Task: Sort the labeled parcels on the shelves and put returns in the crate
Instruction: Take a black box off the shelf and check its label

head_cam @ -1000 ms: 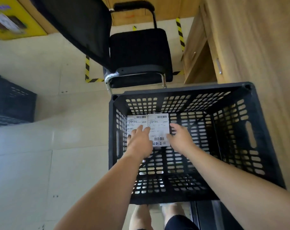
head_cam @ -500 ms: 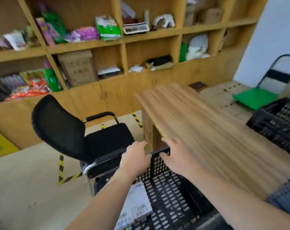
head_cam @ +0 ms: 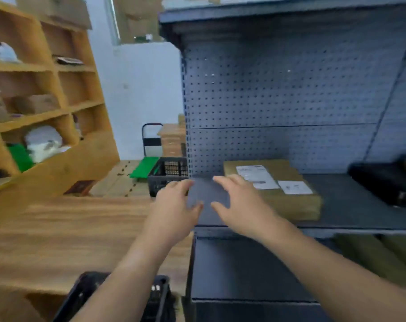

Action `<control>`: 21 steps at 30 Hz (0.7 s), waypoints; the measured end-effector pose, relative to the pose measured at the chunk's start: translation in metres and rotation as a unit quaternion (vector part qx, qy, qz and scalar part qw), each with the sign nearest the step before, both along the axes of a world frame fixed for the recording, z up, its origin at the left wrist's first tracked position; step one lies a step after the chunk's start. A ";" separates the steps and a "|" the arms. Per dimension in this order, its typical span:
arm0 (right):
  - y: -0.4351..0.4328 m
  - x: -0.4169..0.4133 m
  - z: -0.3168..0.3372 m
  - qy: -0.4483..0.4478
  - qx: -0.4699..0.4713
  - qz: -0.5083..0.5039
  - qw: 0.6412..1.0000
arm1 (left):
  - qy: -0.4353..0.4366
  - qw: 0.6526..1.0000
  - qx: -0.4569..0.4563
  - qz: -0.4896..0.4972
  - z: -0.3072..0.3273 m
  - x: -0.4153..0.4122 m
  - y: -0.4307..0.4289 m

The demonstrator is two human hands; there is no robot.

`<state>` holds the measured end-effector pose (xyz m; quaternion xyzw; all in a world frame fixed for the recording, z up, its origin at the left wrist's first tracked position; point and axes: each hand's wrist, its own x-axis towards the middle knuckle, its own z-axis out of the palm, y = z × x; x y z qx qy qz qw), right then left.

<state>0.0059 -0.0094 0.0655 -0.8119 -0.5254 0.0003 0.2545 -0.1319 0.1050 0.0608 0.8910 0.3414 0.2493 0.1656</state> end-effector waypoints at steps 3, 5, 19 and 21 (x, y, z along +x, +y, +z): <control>-0.080 0.044 0.007 0.001 0.016 -0.104 0.994 | 0.002 0.995 0.000 -0.095 0.007 0.064 -0.049; -0.135 0.072 0.008 0.006 0.024 -0.163 0.986 | 0.002 0.988 -0.005 -0.154 0.009 0.106 -0.088; -0.440 0.224 -0.010 0.018 0.019 -0.366 0.930 | 0.026 0.941 -0.058 -0.331 -0.017 0.334 -0.356; -0.454 0.244 -0.014 0.030 0.018 -0.358 0.933 | 0.035 0.941 -0.067 -0.329 -0.025 0.352 -0.369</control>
